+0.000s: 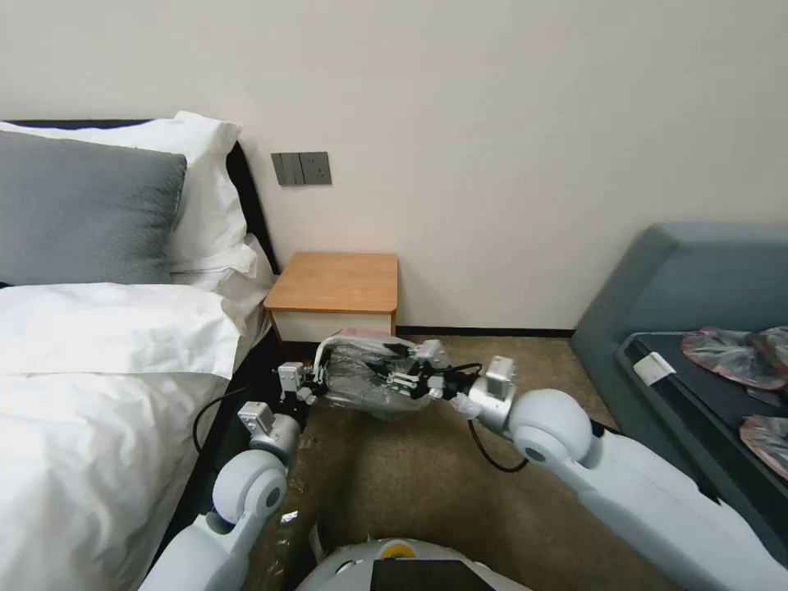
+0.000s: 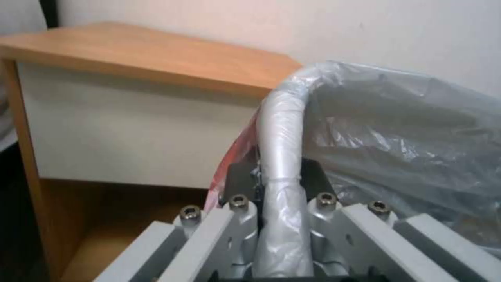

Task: Pick up the garbage bag from the table and place it over the trash can.

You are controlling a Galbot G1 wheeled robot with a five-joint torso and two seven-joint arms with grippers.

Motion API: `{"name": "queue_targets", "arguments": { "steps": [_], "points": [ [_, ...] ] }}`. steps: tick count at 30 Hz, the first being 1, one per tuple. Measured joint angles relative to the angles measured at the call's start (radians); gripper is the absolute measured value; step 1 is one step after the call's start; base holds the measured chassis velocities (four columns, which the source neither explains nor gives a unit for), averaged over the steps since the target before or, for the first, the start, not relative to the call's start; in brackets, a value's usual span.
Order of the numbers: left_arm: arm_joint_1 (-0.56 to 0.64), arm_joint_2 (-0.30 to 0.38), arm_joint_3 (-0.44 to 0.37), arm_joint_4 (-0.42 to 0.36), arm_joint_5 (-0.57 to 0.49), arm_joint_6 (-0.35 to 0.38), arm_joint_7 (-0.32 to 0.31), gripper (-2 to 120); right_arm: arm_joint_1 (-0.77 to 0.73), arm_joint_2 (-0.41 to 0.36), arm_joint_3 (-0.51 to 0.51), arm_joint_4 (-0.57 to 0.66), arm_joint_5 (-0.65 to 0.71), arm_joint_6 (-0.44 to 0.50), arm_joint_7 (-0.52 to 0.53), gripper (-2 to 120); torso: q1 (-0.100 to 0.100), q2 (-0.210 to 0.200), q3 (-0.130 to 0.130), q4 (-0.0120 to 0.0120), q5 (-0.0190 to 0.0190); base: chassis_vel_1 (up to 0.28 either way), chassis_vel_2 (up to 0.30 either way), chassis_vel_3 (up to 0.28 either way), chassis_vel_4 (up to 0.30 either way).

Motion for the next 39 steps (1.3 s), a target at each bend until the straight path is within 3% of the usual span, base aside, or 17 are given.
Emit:
{"name": "queue_targets", "arguments": {
  "steps": [4,12,19,31,39],
  "points": [
    [0.000,0.000,-0.007,-0.003,0.050,-0.001,0.037,5,0.192,0.001,-0.186,-0.077,-0.045,-0.034,-0.038,25,0.000,0.000,0.000,0.0001,-0.0001,0.000,0.000,0.000,0.000],
    [0.001,-0.007,-0.019,-0.013,0.075,0.006,0.056,5,0.362,0.030,-0.371,-0.162,-0.088,-0.081,-0.038,0,0.000,0.000,0.000,0.0001,-0.0001,0.000,0.000,0.000,0.000],
    [0.008,-0.012,-0.026,-0.022,0.079,0.006,0.081,5,0.451,0.060,-0.459,-0.221,-0.091,-0.126,0.012,0,0.000,0.000,0.000,0.0001,-0.0002,0.000,0.000,0.000,0.000],
    [0.007,-0.015,-0.021,-0.037,0.085,0.006,0.097,5,0.537,0.112,-0.545,-0.250,-0.070,-0.262,0.121,0,0.000,0.000,0.000,0.0002,-0.0001,0.000,0.000,0.000,0.000],
    [0.008,-0.015,-0.015,-0.047,0.090,0.006,0.106,5,0.570,0.151,-0.587,-0.276,-0.074,-0.302,0.163,0,0.000,0.000,0.000,0.0002,-0.0001,0.000,0.000,0.000,0.000]
  ]
}}
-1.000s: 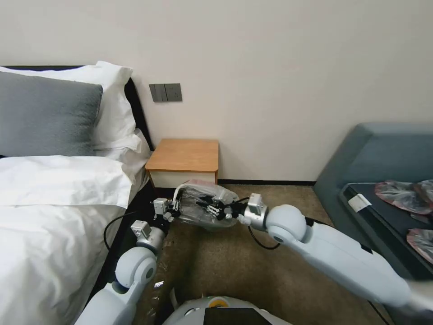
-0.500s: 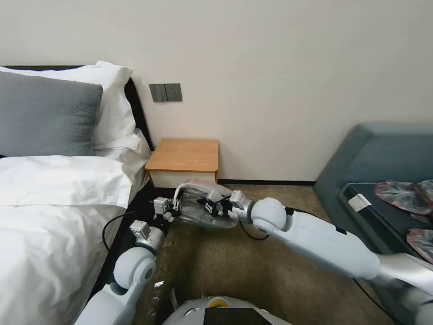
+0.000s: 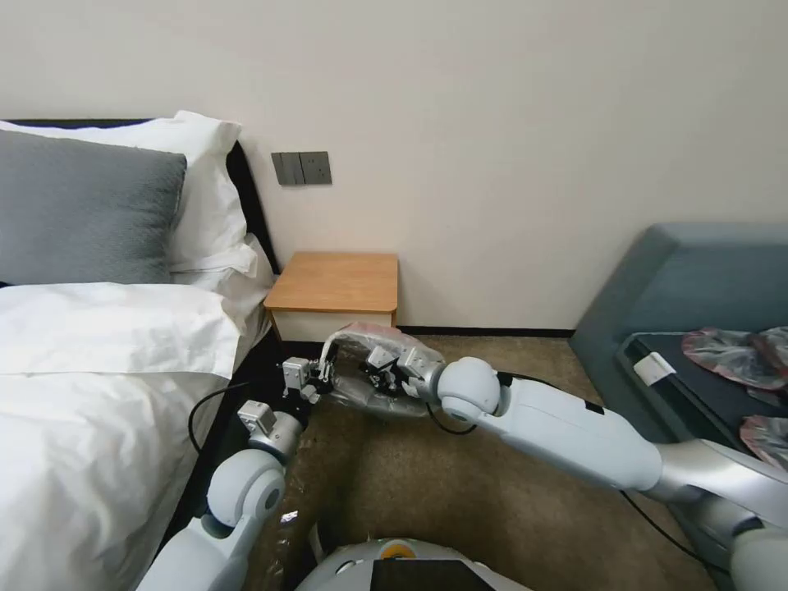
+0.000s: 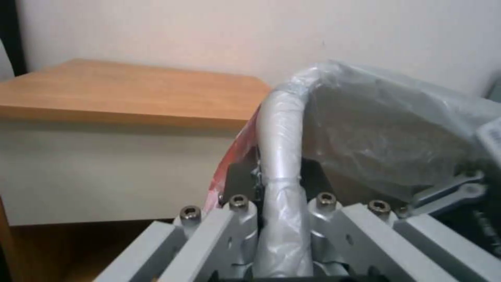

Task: Pick up the garbage bag from the table and place it over the trash can.

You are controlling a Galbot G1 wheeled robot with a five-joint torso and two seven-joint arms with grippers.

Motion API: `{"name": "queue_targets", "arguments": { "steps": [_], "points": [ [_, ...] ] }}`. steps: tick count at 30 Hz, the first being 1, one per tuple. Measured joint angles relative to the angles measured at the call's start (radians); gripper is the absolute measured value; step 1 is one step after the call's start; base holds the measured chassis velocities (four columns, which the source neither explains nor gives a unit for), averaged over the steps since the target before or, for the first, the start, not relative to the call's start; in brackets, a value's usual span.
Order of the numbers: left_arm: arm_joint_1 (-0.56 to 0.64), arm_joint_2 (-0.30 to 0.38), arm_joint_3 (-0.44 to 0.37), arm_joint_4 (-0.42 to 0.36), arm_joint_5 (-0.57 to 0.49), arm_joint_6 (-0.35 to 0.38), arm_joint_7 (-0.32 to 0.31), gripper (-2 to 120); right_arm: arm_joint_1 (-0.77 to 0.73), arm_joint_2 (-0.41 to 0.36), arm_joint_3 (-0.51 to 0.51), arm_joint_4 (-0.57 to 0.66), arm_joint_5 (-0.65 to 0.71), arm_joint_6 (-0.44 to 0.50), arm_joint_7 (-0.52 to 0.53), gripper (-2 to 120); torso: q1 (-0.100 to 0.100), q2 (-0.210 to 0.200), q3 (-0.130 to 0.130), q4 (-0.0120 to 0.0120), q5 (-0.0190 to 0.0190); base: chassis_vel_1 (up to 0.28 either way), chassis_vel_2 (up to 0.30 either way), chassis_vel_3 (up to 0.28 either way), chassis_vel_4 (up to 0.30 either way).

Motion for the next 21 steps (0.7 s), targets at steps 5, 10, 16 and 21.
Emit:
{"name": "queue_targets", "arguments": {
  "steps": [5,10,16,21],
  "points": [
    [0.000,0.002,0.000,-0.007,0.001,0.000,0.006,5,0.022,0.011,-0.025,-0.021,-0.017,-0.019,0.002,0,0.000,0.000,0.000,0.0000,0.0000,0.000,0.000,0.000,0.000],
    [0.001,0.000,-0.002,-0.009,0.012,-0.001,0.017,5,0.046,0.015,-0.060,-0.042,-0.050,-0.024,0.002,0,0.000,0.000,0.000,0.0000,0.0000,0.000,0.000,0.000,0.000],
    [0.009,-0.006,-0.002,-0.014,0.032,-0.005,0.028,5,0.072,0.021,-0.099,-0.070,-0.070,-0.024,0.002,0,0.000,0.000,0.000,0.0000,0.0001,0.000,0.000,0.000,0.000],
    [0.012,-0.007,-0.004,-0.023,0.038,-0.007,0.034,5,0.082,0.022,-0.117,-0.090,-0.074,-0.024,0.003,0,0.000,0.000,0.000,-0.0001,0.0000,0.000,0.000,0.000,0.000]
  ]
}}
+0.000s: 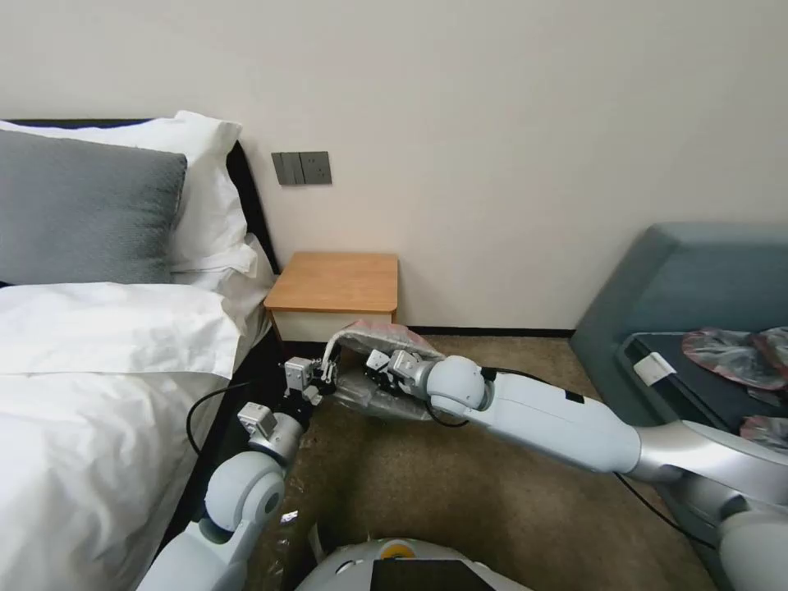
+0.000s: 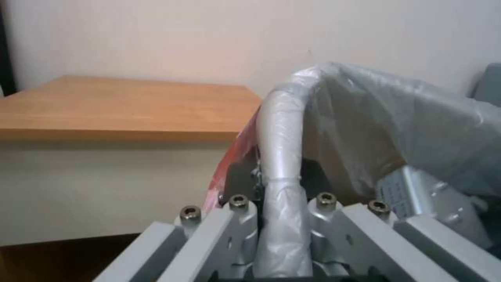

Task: Pick up the garbage bag from the table and place it over the trash can.

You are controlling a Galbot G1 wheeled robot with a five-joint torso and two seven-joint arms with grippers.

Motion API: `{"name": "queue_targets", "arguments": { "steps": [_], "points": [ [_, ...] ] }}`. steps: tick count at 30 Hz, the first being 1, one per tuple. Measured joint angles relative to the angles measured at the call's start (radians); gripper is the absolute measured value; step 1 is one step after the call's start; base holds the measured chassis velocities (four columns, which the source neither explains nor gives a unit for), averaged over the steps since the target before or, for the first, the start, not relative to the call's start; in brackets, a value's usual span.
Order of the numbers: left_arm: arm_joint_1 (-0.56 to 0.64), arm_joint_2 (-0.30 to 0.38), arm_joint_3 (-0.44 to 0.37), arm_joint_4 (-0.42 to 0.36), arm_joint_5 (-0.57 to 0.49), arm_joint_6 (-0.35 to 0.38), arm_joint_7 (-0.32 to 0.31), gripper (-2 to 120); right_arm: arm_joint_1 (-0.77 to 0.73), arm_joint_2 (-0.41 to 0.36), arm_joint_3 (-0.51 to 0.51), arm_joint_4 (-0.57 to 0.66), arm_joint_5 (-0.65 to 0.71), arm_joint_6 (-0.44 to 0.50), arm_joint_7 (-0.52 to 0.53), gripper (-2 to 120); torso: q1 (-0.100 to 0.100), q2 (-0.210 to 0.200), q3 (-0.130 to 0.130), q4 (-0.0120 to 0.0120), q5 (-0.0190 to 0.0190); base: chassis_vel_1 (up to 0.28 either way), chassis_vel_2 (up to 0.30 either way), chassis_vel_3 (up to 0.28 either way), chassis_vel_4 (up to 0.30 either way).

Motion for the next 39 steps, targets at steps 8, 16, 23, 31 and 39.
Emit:
{"name": "queue_targets", "arguments": {
  "steps": [8,16,23,31,39],
  "points": [
    [0.011,-0.009,-0.001,-0.008,0.020,-0.006,0.011,5,0.014,0.014,-0.031,-0.029,-0.002,0.000,0.025,0,0.000,0.000,0.000,0.0001,0.0000,0.000,0.000,0.000,0.000],
    [0.018,-0.017,-0.006,-0.005,0.032,-0.008,0.015,5,0.022,0.003,-0.034,-0.006,-0.003,0.001,0.034,0,0.000,0.000,0.000,0.0001,0.0002,0.000,0.000,0.000,0.000],
    [0.013,-0.022,-0.008,0.027,0.033,-0.011,0.013,5,0.037,-0.025,-0.020,0.053,0.075,0.001,0.066,0,0.000,0.000,0.000,0.0000,0.0000,0.000,0.000,0.000,0.000],
    [0.004,-0.037,-0.002,0.072,0.018,-0.014,-0.003,5,0.037,-0.083,0.027,0.147,0.255,0.001,0.125,0,0.000,0.000,0.000,0.0001,0.0000,0.000,0.000,0.000,0.000],
    [0.001,-0.045,0.001,0.092,-0.008,-0.010,-0.012,5,-0.018,-0.110,0.095,0.192,0.364,0.003,0.163,0,0.000,0.000,0.000,0.0000,0.0001,0.000,0.000,0.000,0.000]
  ]
}}
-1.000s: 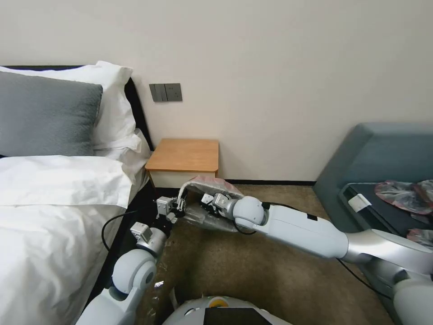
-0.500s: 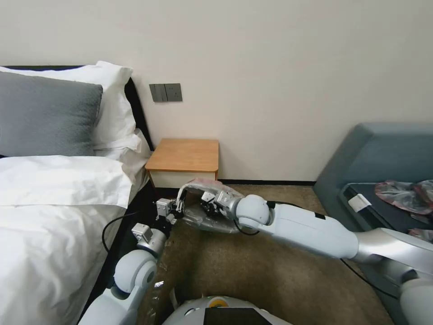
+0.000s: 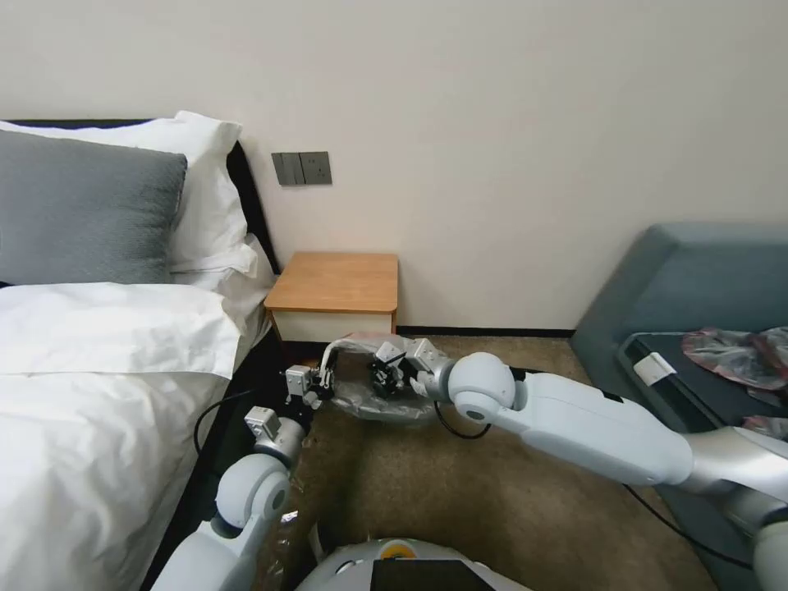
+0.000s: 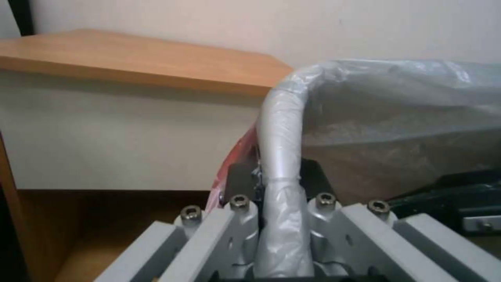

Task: Pick up the garbage bag from the table and place it over the trash can.

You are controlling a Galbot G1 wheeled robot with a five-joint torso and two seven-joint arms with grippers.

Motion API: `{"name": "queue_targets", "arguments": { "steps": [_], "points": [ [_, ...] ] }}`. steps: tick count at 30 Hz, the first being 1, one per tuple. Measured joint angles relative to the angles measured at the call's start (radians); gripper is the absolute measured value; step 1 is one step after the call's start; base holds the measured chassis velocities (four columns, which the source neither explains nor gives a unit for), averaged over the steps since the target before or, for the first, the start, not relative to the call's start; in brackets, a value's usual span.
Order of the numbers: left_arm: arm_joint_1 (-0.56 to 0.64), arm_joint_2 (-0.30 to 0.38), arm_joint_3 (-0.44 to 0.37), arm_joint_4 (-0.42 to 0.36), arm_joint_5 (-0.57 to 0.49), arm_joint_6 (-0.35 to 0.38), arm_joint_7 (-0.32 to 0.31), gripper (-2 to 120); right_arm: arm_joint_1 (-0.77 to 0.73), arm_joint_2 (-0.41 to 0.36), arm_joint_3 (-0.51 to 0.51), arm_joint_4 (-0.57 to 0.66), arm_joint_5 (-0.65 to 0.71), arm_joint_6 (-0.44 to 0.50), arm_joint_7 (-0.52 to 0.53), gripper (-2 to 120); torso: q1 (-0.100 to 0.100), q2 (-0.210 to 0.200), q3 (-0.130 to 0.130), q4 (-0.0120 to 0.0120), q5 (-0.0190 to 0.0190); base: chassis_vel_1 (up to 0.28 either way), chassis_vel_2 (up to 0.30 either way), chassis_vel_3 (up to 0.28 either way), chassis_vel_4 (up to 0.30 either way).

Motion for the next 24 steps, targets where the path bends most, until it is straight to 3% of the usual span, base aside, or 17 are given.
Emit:
{"name": "queue_targets", "arguments": {
  "steps": [10,16,20,24],
  "points": [
    [-0.002,-0.001,0.003,0.020,-0.001,0.004,-0.008,5,-0.064,-0.028,0.069,0.054,0.047,0.016,0.003,0,0.000,0.000,0.000,0.0000,-0.0001,0.000,0.000,0.000,0.000],
    [0.000,0.002,0.003,0.021,-0.014,0.007,-0.018,5,-0.138,-0.047,0.130,0.075,0.098,0.072,0.018,0,0.000,0.000,0.000,0.0001,0.0000,0.000,0.000,0.000,0.000],
    [0.003,0.005,0.002,0.027,-0.016,0.007,-0.026,5,-0.206,-0.061,0.192,0.098,0.108,0.104,0.024,0,0.000,0.000,0.000,0.0002,0.0001,0.000,0.000,0.000,0.000],
    [0.004,0.006,0.003,0.037,-0.037,0.008,-0.061,5,-0.342,-0.097,0.346,0.158,0.101,0.143,0.025,0,0.000,0.000,0.000,0.0003,0.0001,0.000,0.000,0.000,0.000]
  ]
}}
